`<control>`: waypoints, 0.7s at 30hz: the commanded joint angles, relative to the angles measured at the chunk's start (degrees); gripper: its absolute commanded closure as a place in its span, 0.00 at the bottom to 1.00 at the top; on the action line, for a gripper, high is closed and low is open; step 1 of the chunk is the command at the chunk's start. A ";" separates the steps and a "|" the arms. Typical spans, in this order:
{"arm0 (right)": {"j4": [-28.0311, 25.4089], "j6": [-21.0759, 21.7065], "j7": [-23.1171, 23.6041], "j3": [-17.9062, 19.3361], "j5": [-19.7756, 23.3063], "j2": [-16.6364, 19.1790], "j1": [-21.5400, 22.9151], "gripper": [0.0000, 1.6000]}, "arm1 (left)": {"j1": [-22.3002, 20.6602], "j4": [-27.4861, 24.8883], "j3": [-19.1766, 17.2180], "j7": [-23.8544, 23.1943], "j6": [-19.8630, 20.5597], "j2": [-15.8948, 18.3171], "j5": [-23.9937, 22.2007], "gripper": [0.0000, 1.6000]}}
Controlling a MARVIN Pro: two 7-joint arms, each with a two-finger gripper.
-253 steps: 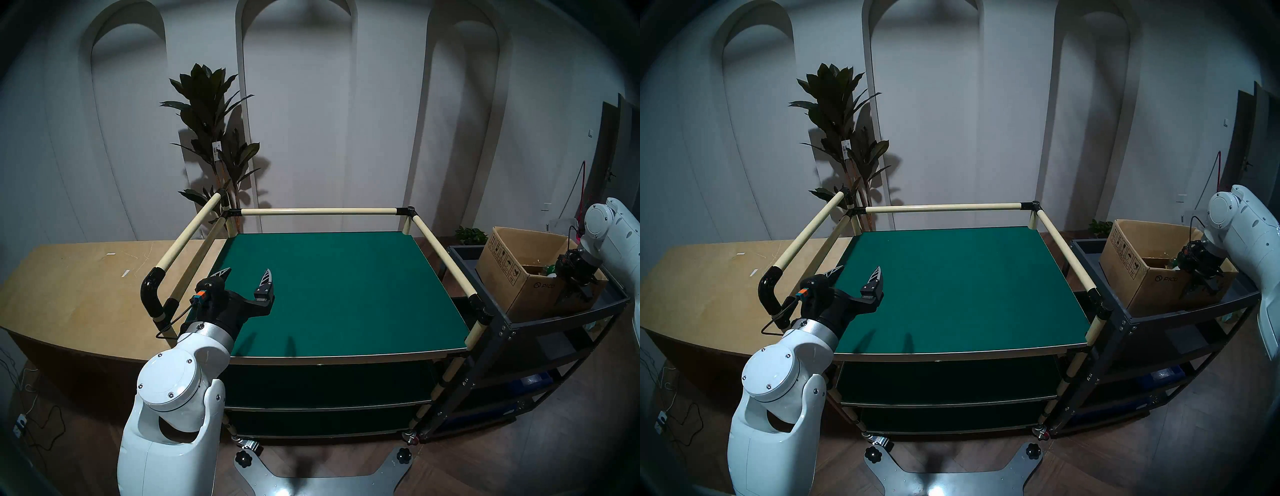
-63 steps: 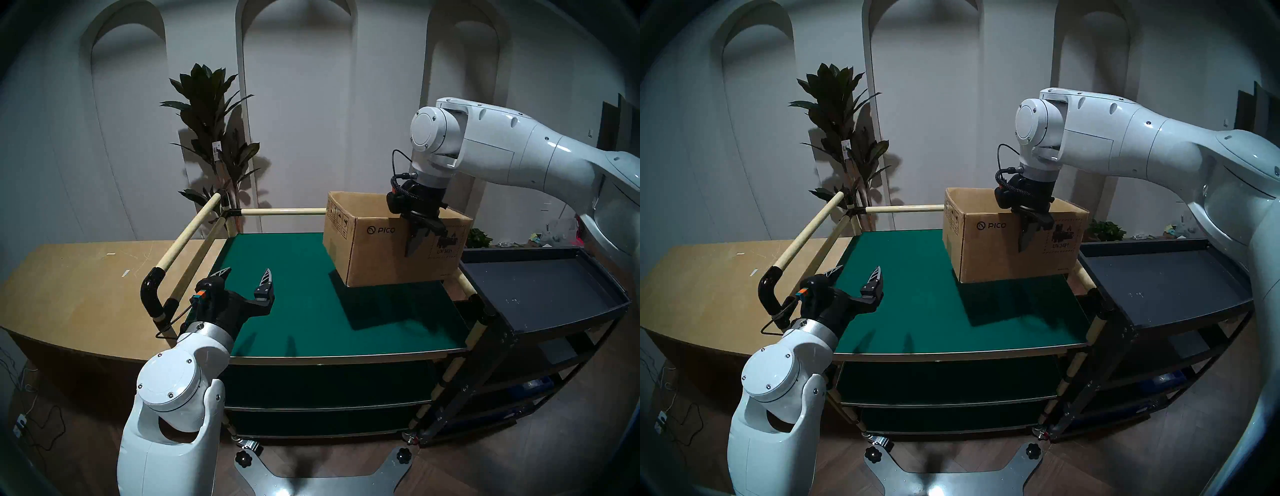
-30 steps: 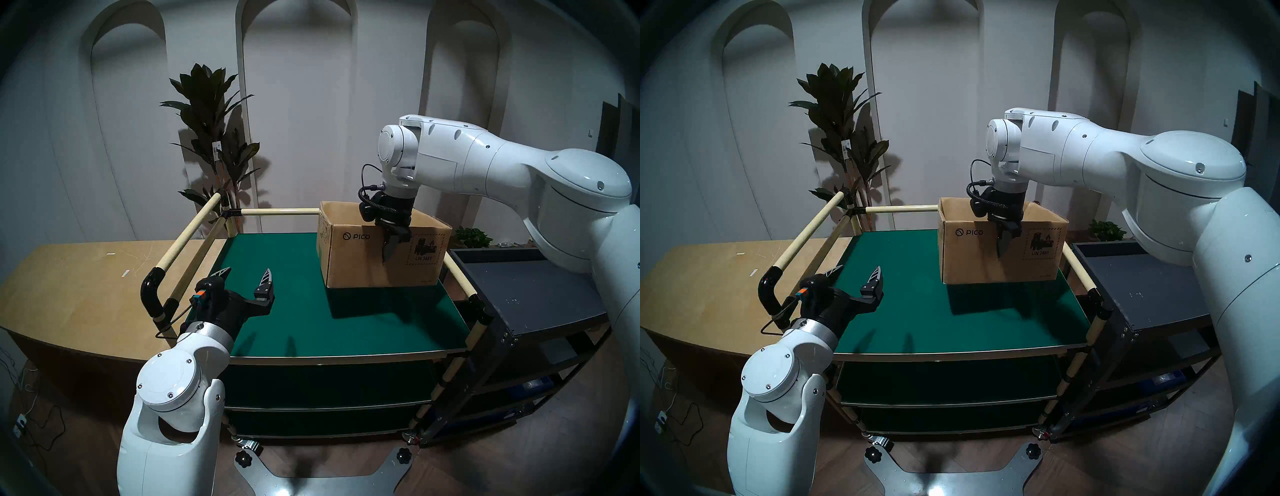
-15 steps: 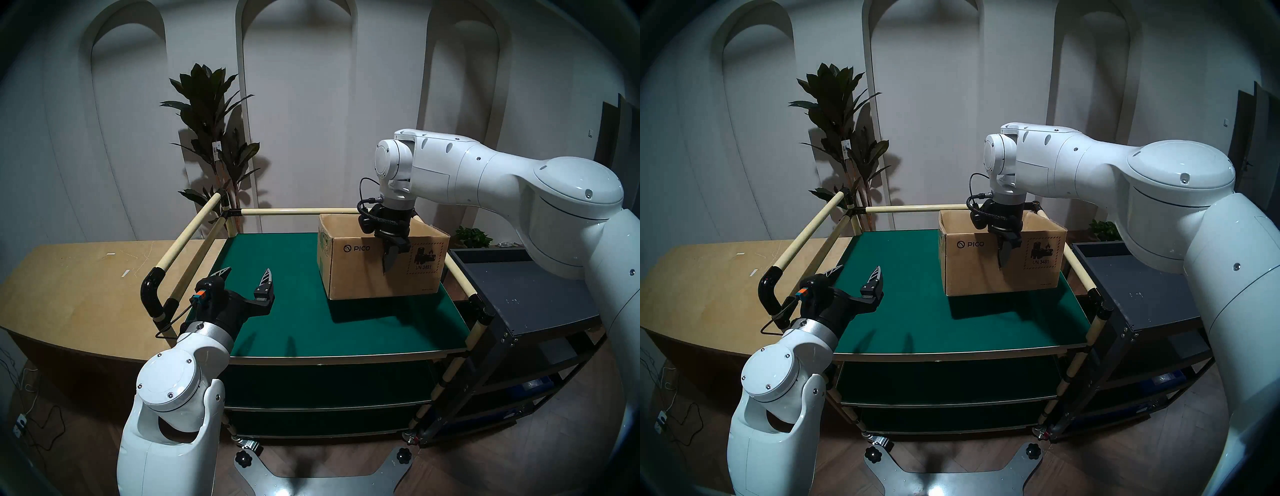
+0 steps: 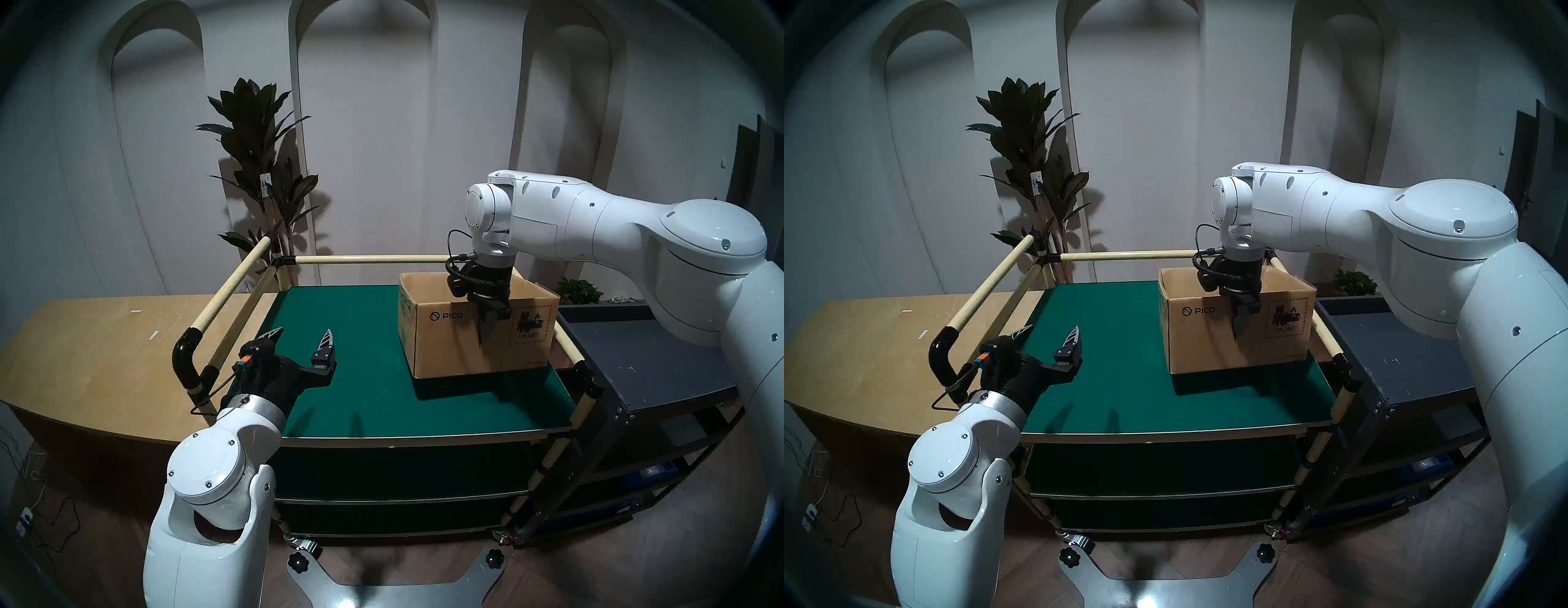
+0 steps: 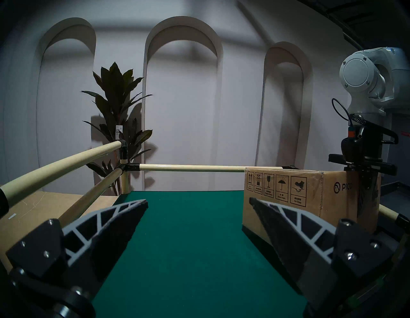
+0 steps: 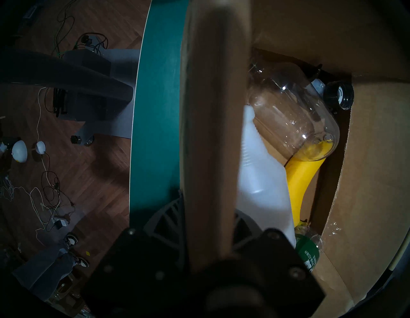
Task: Put the storage box onto the shelf
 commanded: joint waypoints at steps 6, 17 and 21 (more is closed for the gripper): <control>-3.92 3.30 0.07 0.48 1.10 2.01 0.90 1.00 | -0.16 -1.32 -0.08 -0.14 -0.18 0.11 -0.04 0.00; -9.62 6.81 -1.08 0.53 2.06 4.69 -0.56 1.00 | -0.16 -1.32 -0.08 -0.14 -0.18 0.11 -0.04 0.00; -10.42 7.52 -1.82 0.27 2.06 5.37 -1.19 1.00 | -0.16 -1.32 -0.08 -0.14 -0.18 0.11 -0.03 0.00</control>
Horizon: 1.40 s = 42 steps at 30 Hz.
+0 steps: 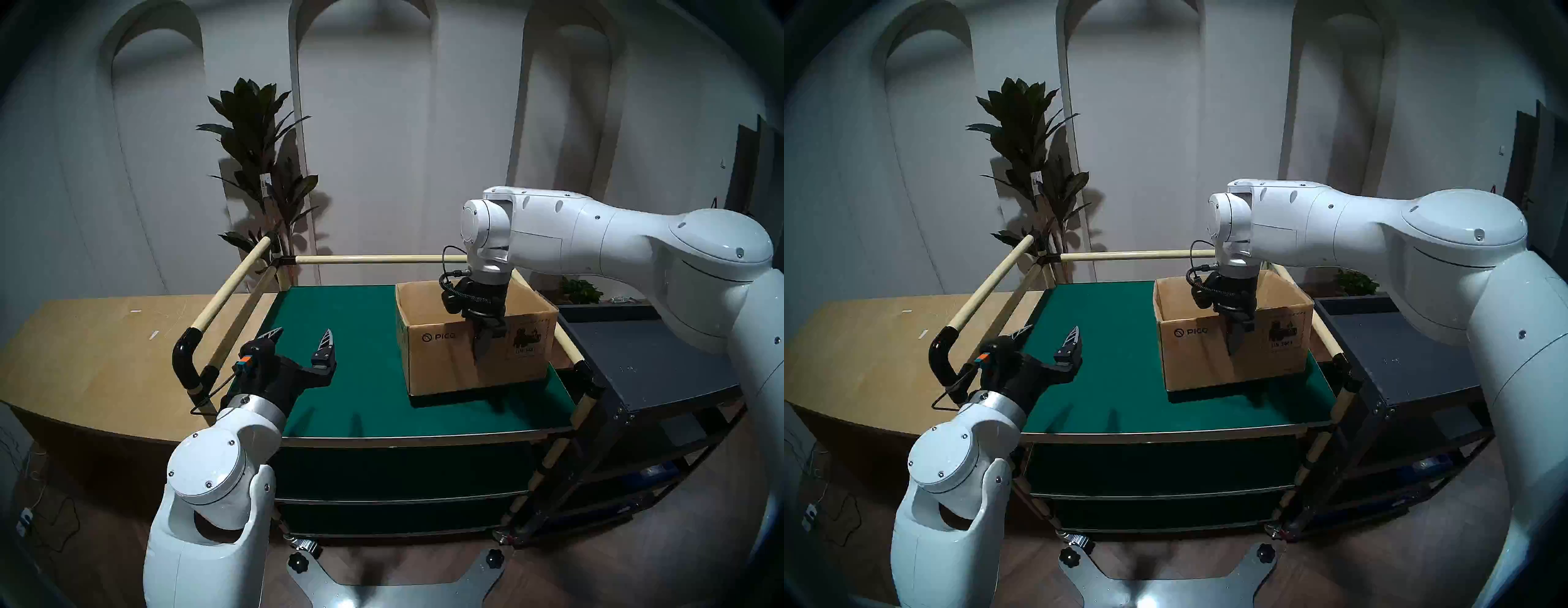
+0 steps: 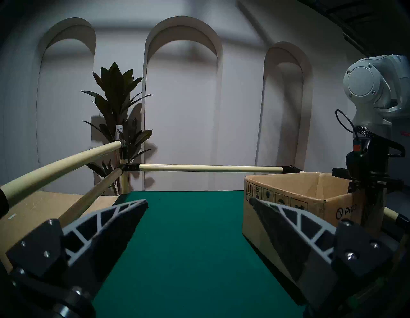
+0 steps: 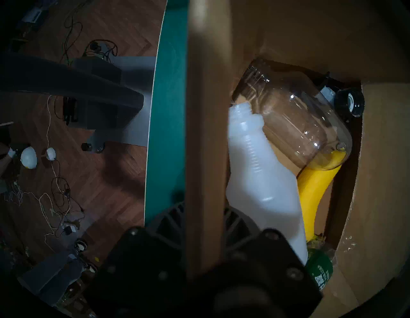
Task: Put the storage box onto the shelf
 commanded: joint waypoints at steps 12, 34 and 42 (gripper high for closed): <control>-4.51 4.42 -1.66 -0.31 0.94 3.57 -0.49 1.00 | -0.18 -1.31 -0.08 -0.13 -0.18 0.11 -0.03 0.00; -8.37 6.04 -3.48 -1.67 2.20 5.29 -0.51 1.00 | -0.17 -1.31 -0.08 -0.13 -0.18 0.11 -0.03 0.00; -8.98 6.71 -4.39 -2.31 2.59 4.85 -1.20 1.00 | -0.17 -1.31 -0.08 -0.13 -0.18 0.11 -0.03 0.00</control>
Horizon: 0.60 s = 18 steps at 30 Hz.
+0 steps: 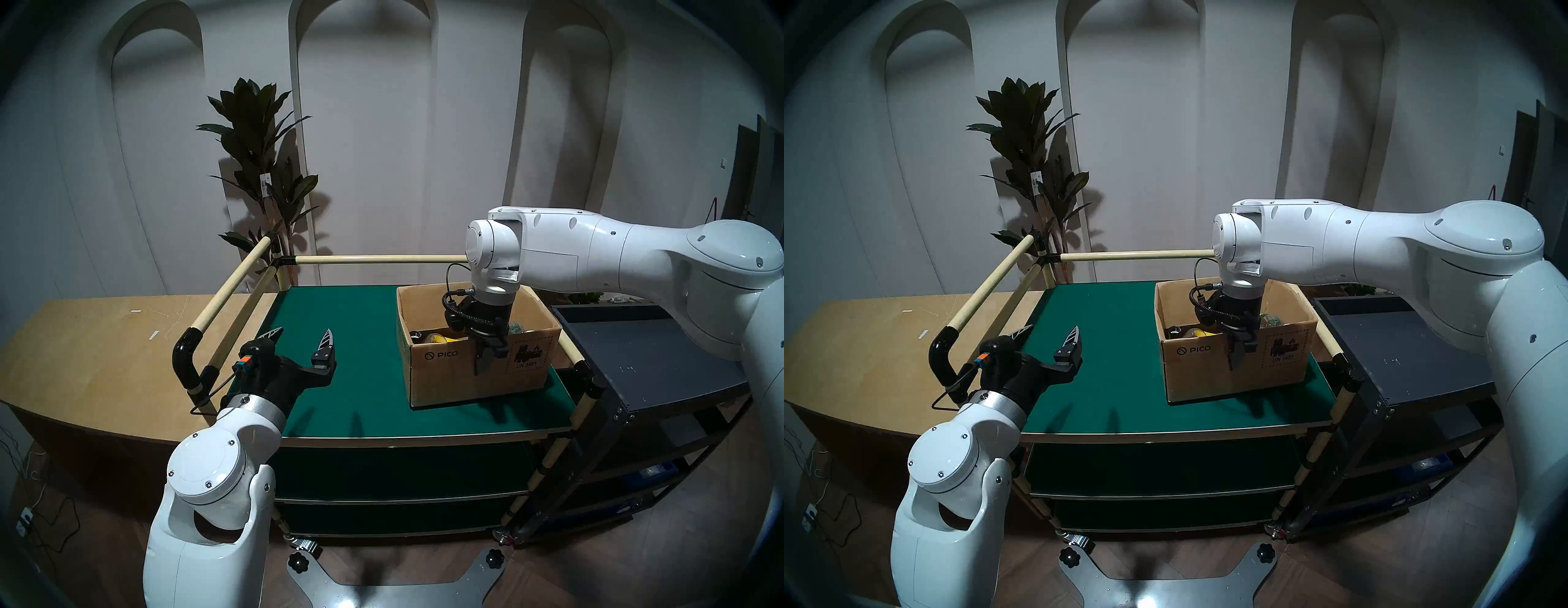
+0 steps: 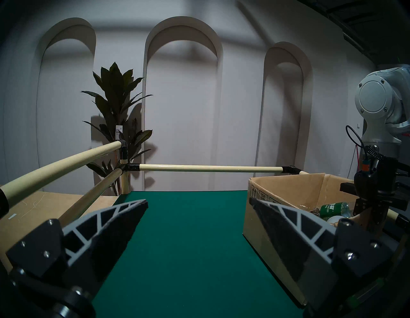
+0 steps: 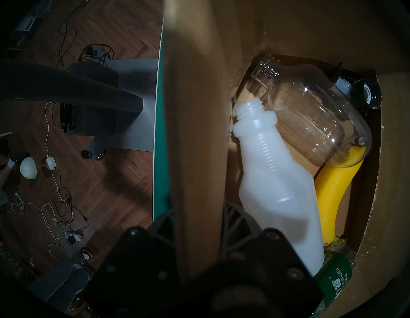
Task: Put the storage box onto the shelf
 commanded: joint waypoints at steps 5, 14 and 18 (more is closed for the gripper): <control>-0.07 1.08 0.76 -0.58 0.78 0.00 -0.64 0.91 | -0.17 -1.29 -0.08 -0.13 -0.17 0.11 -0.04 0.00; -0.47 1.75 0.46 -1.20 1.01 0.21 0.03 0.00 | -0.17 -1.29 -0.08 -0.13 -0.18 0.11 -0.04 0.00; -0.25 1.50 0.29 -1.64 1.20 0.34 0.45 0.00 | -0.18 -1.29 -0.08 -0.13 -0.18 0.11 -0.04 0.00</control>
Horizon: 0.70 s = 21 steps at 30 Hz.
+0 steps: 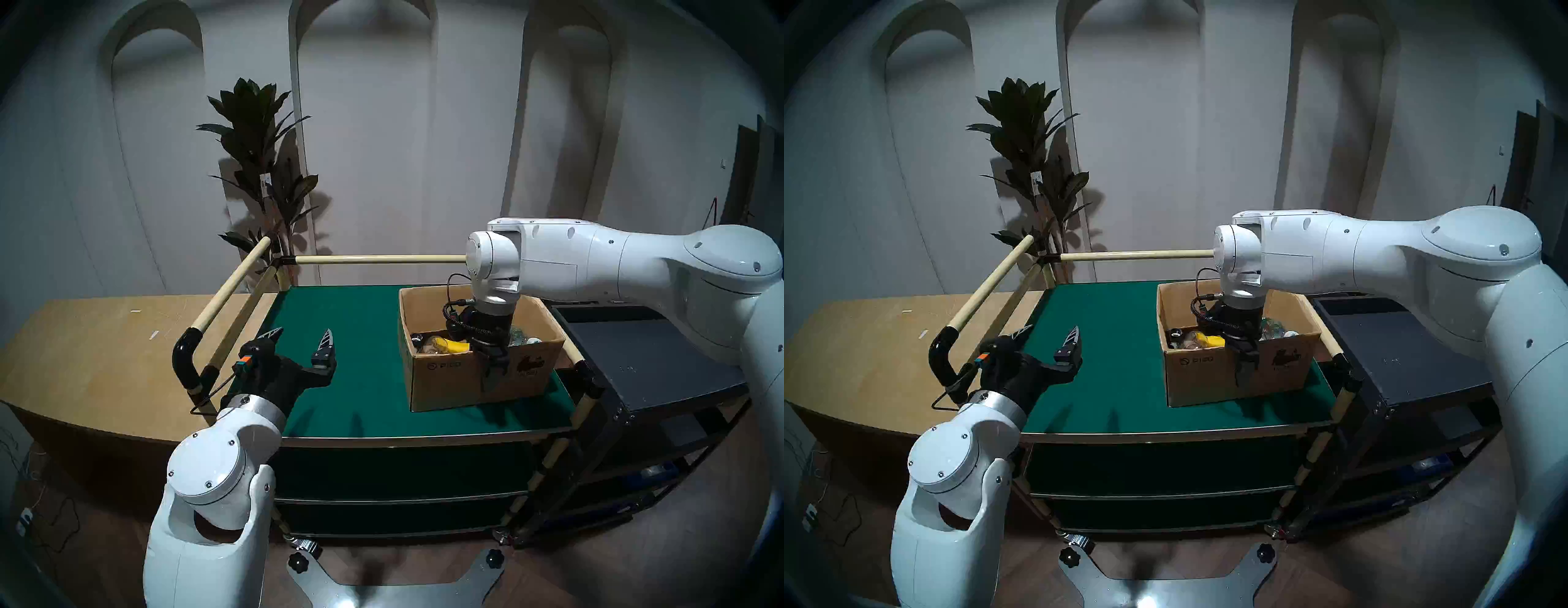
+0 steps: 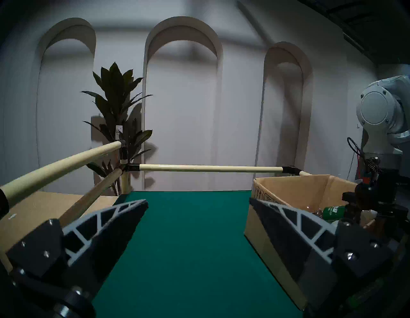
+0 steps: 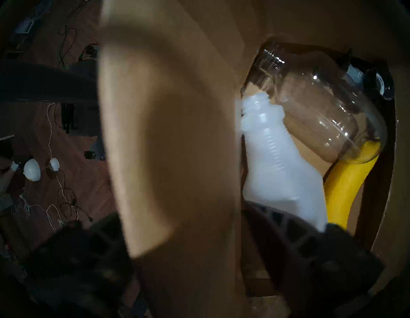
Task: Put the storage box onto the shelf
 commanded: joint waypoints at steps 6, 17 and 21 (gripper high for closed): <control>-0.53 0.01 1.67 0.00 0.34 1.02 2.99 0.00 | -0.19 -1.25 -0.08 -0.12 -0.19 0.10 -0.03 0.00; -1.70 -0.71 2.16 0.06 -0.02 3.67 6.97 0.00 | -0.23 -1.19 -0.07 -0.11 -0.22 0.09 -0.02 0.00; -2.89 -0.82 2.93 0.33 0.04 4.80 8.99 0.00 | -0.24 -1.17 -0.06 -0.10 -0.23 0.08 -0.02 0.00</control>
